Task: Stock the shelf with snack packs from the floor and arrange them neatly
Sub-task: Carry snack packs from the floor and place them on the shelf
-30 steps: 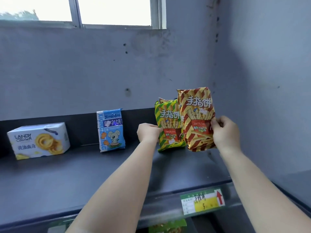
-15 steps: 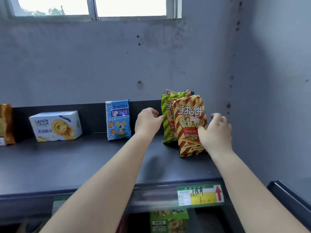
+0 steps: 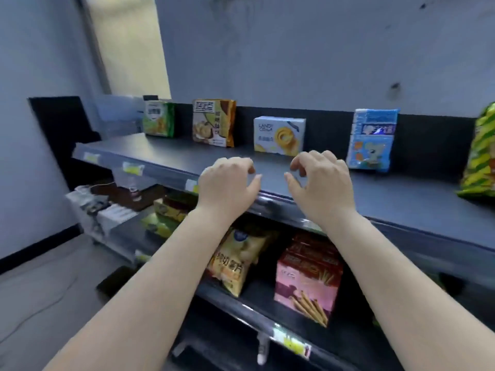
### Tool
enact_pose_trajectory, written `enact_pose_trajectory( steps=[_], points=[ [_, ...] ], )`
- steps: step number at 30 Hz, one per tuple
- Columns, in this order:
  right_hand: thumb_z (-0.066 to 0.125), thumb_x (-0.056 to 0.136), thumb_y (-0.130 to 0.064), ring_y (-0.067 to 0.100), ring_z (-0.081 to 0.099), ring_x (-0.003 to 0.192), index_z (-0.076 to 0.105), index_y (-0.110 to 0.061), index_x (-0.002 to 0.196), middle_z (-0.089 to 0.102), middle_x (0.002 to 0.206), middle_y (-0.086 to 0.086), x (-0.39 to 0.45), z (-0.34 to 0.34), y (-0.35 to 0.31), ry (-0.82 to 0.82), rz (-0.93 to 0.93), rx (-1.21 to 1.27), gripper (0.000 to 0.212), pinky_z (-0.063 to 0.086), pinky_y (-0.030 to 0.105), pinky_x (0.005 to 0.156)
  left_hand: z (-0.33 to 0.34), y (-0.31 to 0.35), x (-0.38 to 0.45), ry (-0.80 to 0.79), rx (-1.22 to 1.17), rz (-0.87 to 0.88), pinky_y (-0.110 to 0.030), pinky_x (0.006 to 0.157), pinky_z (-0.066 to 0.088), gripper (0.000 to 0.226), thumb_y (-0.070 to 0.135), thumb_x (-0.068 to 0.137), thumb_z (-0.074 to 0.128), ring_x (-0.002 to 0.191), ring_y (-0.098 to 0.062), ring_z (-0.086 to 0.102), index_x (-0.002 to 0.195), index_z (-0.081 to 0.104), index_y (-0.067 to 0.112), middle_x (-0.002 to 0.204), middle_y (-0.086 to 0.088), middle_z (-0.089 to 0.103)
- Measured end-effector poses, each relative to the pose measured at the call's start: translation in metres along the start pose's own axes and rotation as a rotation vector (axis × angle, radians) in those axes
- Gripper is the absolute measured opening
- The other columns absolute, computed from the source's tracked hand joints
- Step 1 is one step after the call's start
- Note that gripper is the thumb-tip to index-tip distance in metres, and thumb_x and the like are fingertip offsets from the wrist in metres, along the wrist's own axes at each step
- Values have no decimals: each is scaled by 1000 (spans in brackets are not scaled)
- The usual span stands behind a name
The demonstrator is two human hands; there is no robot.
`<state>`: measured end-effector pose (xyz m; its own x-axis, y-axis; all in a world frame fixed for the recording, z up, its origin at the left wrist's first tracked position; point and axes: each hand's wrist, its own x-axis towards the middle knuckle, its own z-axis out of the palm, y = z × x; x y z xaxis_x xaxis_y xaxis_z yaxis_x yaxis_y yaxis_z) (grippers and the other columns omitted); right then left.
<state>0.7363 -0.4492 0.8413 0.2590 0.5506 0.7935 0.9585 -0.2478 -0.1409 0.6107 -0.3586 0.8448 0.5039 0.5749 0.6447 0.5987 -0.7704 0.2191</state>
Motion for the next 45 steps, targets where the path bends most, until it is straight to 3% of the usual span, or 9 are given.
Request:
enact_pose_trajectory(
  steps=[7, 12, 15, 20, 24, 28, 34, 38, 45],
  points=[
    [60, 83, -25, 31, 58, 87, 64, -13, 85, 67, 83, 5, -29, 92, -184, -267, -172, 338, 13, 42, 38, 78, -81, -197, -119, -82, 188, -403, -32, 73, 46, 25, 37, 88, 51, 101, -26, 59, 99, 64, 19, 103, -3, 68],
    [58, 85, -28, 28, 57, 95, 63, -13, 91, 67, 93, 5, -95, 166, -304, -652, -229, 502, 17, 44, 36, 79, -112, -306, -240, -213, 269, -714, -32, 73, 47, 25, 39, 89, 49, 99, -25, 60, 101, 63, 22, 104, -1, 69],
    [57, 86, -29, 25, 60, 92, 62, -18, 90, 68, 95, 3, -137, 208, -357, -854, -220, 545, 13, 46, 33, 74, -119, -357, -304, -257, 282, -917, -33, 75, 49, 23, 38, 89, 50, 99, -25, 61, 97, 64, 22, 103, -2, 69],
    [55, 88, -30, 22, 62, 89, 62, -18, 95, 67, 95, 1, -184, 281, -428, -1134, -168, 521, 17, 54, 40, 81, -116, -431, -376, -273, 258, -1219, -31, 76, 48, 19, 36, 86, 55, 99, -25, 62, 92, 65, 21, 101, -1, 70],
    [56, 87, -33, 23, 62, 88, 56, -21, 85, 62, 87, 0, -206, 356, -483, -1295, -155, 503, 12, 54, 39, 77, -99, -502, -407, -310, 250, -1419, -28, 75, 46, 17, 38, 87, 53, 100, -24, 62, 90, 63, 25, 101, 2, 70],
    [56, 87, -33, 24, 62, 85, 61, -16, 91, 66, 88, 4, -225, 451, -534, -1429, -114, 475, 18, 53, 37, 74, -61, -589, -429, -345, 200, -1570, -28, 75, 45, 15, 40, 88, 50, 100, -24, 62, 82, 56, 28, 100, 3, 69],
    [53, 90, -31, 22, 57, 82, 58, -14, 94, 63, 90, 4, -277, 604, -587, -1535, -55, 382, 18, 46, 31, 69, 40, -718, -468, -461, 113, -1684, -28, 80, 46, 21, 37, 87, 50, 104, -25, 61, 99, 62, 25, 108, 2, 68],
    [51, 90, -36, 23, 56, 83, 55, -18, 92, 65, 98, 5, -345, 713, -611, -1562, 9, 307, 18, 47, 33, 72, 131, -795, -516, -533, 33, -1693, -29, 77, 45, 23, 39, 85, 51, 102, -25, 61, 101, 60, 25, 107, -1, 68],
    [53, 90, -36, 28, 59, 104, 56, -16, 120, 62, 118, 6, -488, 896, -623, -1525, 155, 275, 37, 47, 35, 81, 307, -917, -618, -651, 1, -1627, -29, 71, 45, 27, 33, 88, 50, 99, -25, 63, 108, 60, 18, 110, -5, 68]
  ],
)
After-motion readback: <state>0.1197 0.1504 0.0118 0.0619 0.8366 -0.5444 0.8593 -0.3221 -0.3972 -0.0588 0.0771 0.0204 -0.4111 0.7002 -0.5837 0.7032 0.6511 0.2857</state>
